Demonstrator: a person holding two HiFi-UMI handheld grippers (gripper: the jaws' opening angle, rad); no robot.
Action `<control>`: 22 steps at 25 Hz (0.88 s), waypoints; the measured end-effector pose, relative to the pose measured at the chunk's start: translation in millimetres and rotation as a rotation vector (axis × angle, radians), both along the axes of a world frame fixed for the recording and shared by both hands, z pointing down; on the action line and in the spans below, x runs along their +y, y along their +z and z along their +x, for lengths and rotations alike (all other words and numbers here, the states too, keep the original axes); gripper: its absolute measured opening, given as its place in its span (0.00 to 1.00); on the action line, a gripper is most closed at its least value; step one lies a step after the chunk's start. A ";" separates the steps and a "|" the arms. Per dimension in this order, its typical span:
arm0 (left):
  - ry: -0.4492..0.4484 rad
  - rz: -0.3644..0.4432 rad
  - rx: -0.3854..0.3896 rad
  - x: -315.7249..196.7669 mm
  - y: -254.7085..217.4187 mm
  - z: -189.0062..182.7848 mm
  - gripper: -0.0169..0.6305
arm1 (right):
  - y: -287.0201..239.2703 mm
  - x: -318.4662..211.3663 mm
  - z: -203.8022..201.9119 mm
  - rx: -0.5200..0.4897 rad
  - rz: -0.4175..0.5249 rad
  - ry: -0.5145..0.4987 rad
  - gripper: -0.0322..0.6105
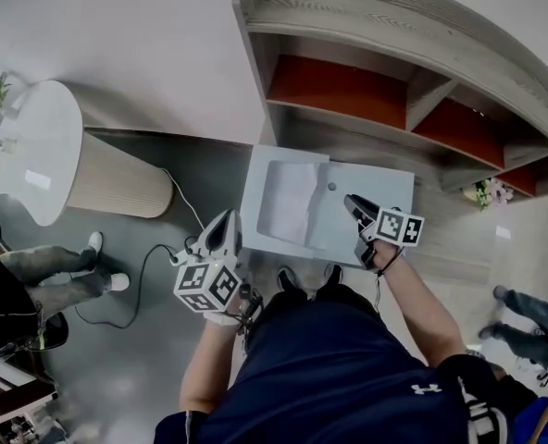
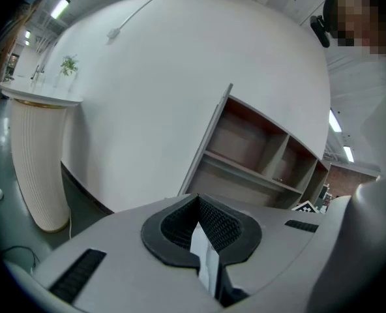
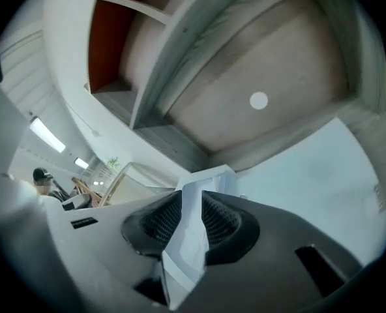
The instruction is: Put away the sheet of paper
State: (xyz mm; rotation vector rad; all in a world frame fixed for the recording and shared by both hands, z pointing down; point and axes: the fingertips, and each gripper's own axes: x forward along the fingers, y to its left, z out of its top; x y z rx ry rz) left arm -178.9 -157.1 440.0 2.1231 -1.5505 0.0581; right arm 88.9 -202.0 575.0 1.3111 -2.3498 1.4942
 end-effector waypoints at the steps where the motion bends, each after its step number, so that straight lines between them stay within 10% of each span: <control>1: 0.003 0.013 0.004 -1.9 -6.4 2.5 0.05 | -11.7 -0.3 3.5 0.041 0.041 -0.010 0.20; 14: 0.033 0.386 -0.081 1.5 -158.3 23.4 0.05 | -261.9 23.6 -3.6 0.378 0.939 -0.075 0.12; 22: 0.066 0.482 -0.186 26.9 -182.1 39.0 0.05 | -292.3 47.7 -16.7 0.431 1.076 -0.066 0.09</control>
